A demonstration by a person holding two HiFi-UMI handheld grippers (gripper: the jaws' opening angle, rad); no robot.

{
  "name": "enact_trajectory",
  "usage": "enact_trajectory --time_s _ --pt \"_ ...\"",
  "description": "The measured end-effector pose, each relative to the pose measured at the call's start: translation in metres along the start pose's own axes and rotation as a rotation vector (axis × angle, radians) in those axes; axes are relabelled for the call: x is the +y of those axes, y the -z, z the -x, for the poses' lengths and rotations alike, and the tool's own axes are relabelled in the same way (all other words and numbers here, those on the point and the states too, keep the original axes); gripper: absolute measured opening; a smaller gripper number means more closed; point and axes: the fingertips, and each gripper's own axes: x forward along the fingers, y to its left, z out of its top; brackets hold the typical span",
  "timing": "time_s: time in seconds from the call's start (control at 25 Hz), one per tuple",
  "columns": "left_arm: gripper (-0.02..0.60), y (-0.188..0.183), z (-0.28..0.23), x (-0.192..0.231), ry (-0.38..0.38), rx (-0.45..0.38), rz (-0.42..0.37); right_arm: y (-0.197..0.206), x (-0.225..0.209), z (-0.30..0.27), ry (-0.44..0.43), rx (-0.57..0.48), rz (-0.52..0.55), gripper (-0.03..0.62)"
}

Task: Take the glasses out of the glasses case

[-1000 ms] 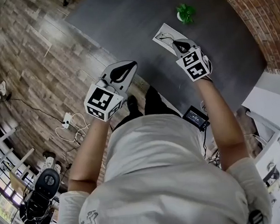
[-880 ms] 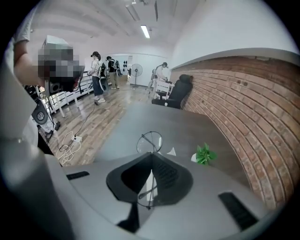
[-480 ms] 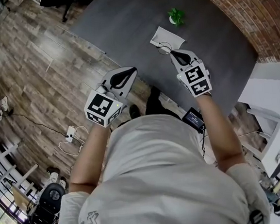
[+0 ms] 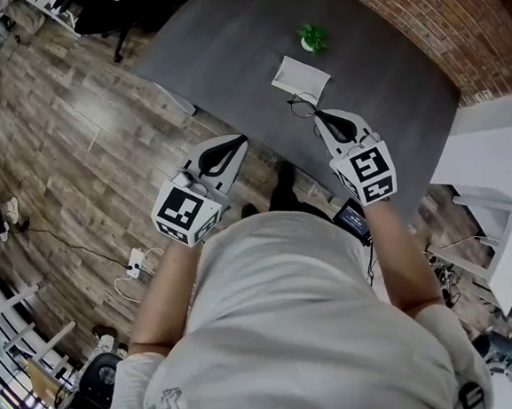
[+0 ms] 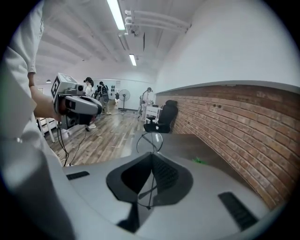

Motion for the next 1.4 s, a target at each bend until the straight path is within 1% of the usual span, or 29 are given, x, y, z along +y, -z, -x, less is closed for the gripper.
enact_trajectory --time_s 0.44,0.64,0.84,1.0,1.16,1.4 --pt "0.011 -0.024 0.044 -0.017 0.003 -0.068 -0.032 -0.023 0.04 0.039 0.034 -0.101 -0.016 0.012" --pt "0.011 -0.034 0.061 -0.024 0.021 -0.073 -0.037 -0.036 0.055 0.057 0.04 -0.134 -0.012 0.012" --pt "0.011 -0.04 0.068 -0.037 0.04 -0.08 -0.038 -0.039 0.067 0.076 0.041 -0.149 -0.01 0.012" --pt "0.011 -0.038 0.064 -0.045 0.039 -0.078 -0.036 -0.039 0.064 0.088 0.046 -0.165 -0.013 0.012" --pt "0.011 -0.043 0.06 -0.056 0.033 -0.064 -0.06 -0.044 0.06 0.1 0.044 -0.199 -0.004 0.012" --pt "0.011 -0.047 0.047 -0.08 0.003 -0.06 -0.067 -0.039 0.05 0.126 0.016 -0.236 0.005 0.012"
